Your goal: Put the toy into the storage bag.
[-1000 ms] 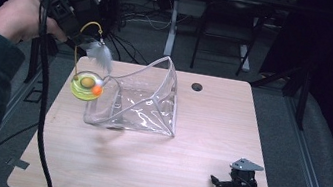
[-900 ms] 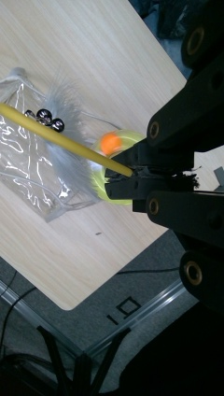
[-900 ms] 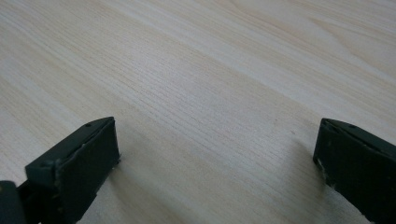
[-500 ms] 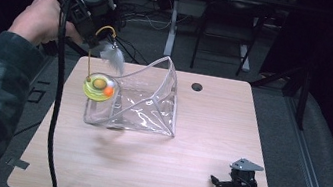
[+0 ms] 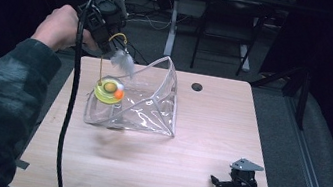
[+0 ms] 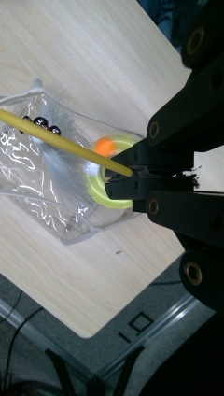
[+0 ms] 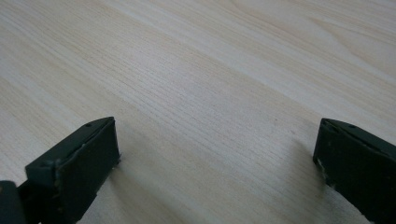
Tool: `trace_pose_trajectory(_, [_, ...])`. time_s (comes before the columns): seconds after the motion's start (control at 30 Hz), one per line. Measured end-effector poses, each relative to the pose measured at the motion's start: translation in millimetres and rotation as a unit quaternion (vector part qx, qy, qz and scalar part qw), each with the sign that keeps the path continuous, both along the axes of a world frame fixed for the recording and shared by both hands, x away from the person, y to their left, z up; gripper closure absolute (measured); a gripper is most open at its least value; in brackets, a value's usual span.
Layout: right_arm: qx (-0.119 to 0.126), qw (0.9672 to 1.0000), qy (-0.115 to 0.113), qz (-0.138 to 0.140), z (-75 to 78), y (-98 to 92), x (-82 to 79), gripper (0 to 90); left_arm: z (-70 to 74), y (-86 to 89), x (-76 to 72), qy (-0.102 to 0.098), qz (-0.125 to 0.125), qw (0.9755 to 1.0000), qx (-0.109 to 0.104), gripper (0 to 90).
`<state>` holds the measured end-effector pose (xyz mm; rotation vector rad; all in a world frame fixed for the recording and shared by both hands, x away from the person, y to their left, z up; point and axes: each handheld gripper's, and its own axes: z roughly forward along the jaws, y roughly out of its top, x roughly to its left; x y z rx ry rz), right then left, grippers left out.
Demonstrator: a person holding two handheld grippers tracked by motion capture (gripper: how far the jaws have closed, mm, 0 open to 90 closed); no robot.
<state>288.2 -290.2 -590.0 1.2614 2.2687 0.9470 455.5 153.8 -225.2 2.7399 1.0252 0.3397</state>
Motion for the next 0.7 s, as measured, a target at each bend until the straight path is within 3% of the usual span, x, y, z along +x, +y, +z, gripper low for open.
trace_pose_trajectory(0.7, [0.0, 1.0, 0.0, 0.002, 0.1, -0.1, -0.6, 0.0, -27.0, -13.4, 14.9, 0.014, -0.01, 0.9998, -0.008, 88.1])
